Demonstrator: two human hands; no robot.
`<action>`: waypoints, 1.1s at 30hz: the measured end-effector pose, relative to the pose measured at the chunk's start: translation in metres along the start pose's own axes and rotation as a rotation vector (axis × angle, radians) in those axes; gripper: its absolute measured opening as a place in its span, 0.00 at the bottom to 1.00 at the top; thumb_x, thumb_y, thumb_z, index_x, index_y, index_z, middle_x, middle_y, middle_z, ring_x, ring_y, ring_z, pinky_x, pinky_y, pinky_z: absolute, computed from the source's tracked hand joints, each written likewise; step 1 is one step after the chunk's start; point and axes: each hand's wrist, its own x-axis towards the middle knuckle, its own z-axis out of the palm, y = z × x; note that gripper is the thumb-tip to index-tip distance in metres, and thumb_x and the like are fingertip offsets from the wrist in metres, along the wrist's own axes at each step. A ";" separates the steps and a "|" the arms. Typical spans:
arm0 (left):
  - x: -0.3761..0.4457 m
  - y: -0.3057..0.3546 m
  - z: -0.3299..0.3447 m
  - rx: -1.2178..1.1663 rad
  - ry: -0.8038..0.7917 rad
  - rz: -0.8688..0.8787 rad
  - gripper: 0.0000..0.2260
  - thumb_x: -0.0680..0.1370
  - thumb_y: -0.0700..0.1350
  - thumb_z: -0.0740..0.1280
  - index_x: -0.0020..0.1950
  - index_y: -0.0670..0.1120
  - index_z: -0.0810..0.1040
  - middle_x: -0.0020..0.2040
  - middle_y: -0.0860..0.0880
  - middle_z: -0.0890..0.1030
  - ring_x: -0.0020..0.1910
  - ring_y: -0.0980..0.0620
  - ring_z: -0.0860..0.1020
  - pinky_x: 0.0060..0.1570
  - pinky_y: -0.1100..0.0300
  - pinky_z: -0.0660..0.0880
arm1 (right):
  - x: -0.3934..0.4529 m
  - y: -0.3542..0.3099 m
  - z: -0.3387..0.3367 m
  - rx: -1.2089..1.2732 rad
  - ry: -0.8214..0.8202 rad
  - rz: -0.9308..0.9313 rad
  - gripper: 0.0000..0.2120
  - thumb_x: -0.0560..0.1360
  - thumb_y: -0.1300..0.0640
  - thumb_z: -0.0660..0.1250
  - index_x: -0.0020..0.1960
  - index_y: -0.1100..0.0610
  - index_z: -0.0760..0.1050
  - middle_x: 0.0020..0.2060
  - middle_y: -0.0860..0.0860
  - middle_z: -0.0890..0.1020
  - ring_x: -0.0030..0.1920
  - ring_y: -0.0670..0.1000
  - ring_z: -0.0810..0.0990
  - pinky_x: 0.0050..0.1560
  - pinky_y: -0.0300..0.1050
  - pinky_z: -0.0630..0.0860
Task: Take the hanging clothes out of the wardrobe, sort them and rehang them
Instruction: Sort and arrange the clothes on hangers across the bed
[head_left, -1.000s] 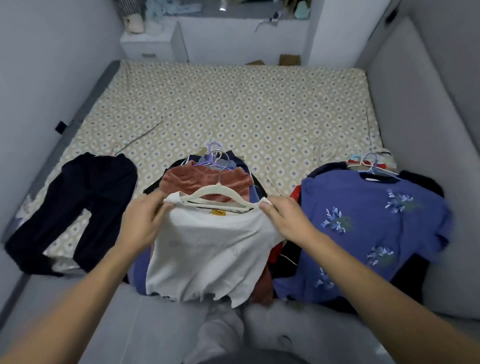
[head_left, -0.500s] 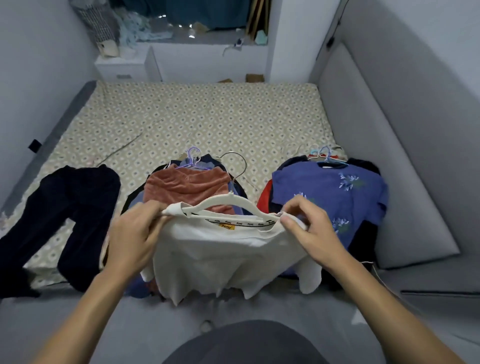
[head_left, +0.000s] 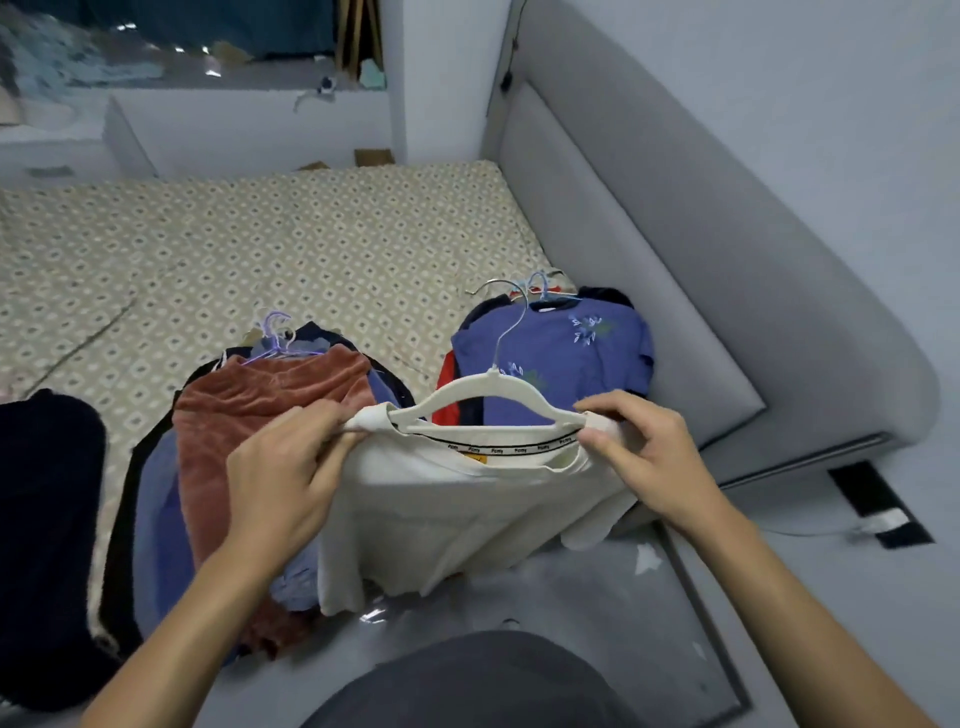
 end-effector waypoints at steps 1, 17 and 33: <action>0.006 0.006 0.003 -0.024 0.005 -0.001 0.08 0.81 0.52 0.64 0.52 0.51 0.82 0.43 0.55 0.82 0.44 0.49 0.81 0.37 0.48 0.76 | -0.004 0.002 -0.008 -0.026 0.023 0.005 0.04 0.79 0.58 0.73 0.53 0.54 0.83 0.49 0.43 0.85 0.51 0.49 0.84 0.53 0.44 0.76; 0.163 0.089 0.217 -0.258 -0.384 0.026 0.05 0.83 0.53 0.66 0.50 0.58 0.71 0.40 0.59 0.79 0.42 0.56 0.78 0.39 0.52 0.74 | 0.091 0.177 -0.149 -0.136 0.204 0.224 0.08 0.77 0.62 0.75 0.49 0.50 0.85 0.44 0.41 0.86 0.45 0.44 0.84 0.50 0.41 0.77; 0.424 0.002 0.531 0.120 -0.576 -0.281 0.05 0.84 0.46 0.64 0.53 0.46 0.70 0.47 0.47 0.76 0.52 0.39 0.76 0.38 0.51 0.66 | 0.417 0.518 -0.087 -0.252 -0.078 0.448 0.09 0.81 0.48 0.69 0.46 0.52 0.79 0.38 0.53 0.82 0.41 0.60 0.79 0.41 0.54 0.77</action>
